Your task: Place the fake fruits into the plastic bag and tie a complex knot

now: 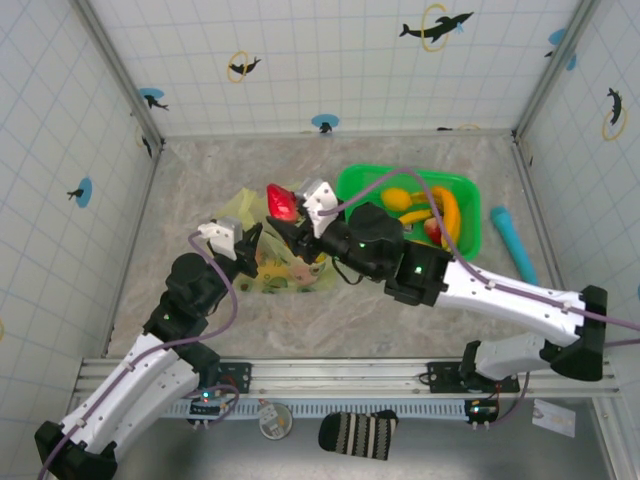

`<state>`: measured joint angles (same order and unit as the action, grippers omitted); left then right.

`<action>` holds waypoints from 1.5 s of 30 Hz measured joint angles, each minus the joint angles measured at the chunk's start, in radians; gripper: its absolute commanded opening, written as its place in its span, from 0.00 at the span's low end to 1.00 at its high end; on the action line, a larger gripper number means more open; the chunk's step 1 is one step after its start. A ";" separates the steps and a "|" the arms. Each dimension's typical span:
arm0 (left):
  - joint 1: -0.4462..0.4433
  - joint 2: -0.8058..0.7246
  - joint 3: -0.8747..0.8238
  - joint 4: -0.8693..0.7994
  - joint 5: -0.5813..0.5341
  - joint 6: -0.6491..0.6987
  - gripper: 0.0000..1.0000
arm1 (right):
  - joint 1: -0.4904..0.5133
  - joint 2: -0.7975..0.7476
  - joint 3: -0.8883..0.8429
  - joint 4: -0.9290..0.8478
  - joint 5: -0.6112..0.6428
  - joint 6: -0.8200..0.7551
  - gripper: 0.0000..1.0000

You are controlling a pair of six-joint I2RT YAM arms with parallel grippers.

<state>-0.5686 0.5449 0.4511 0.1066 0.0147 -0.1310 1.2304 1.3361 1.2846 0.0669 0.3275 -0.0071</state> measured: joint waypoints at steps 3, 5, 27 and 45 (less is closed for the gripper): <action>0.000 -0.008 -0.001 0.000 -0.001 0.000 0.00 | -0.003 0.073 0.001 -0.019 0.081 0.000 0.56; 0.000 -0.017 -0.004 0.000 -0.006 0.000 0.00 | -0.015 0.127 0.001 -0.041 0.122 0.018 0.55; 0.000 -0.066 -0.016 0.000 -0.030 0.004 0.00 | -0.164 0.387 0.070 -0.274 0.063 0.290 0.71; 0.000 -0.053 -0.019 0.000 -0.030 0.023 0.00 | -0.164 0.237 -0.005 -0.194 -0.011 0.307 0.66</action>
<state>-0.5686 0.4919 0.4324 0.1066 -0.0154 -0.1081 1.0664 1.5734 1.2797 -0.1268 0.3161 0.3004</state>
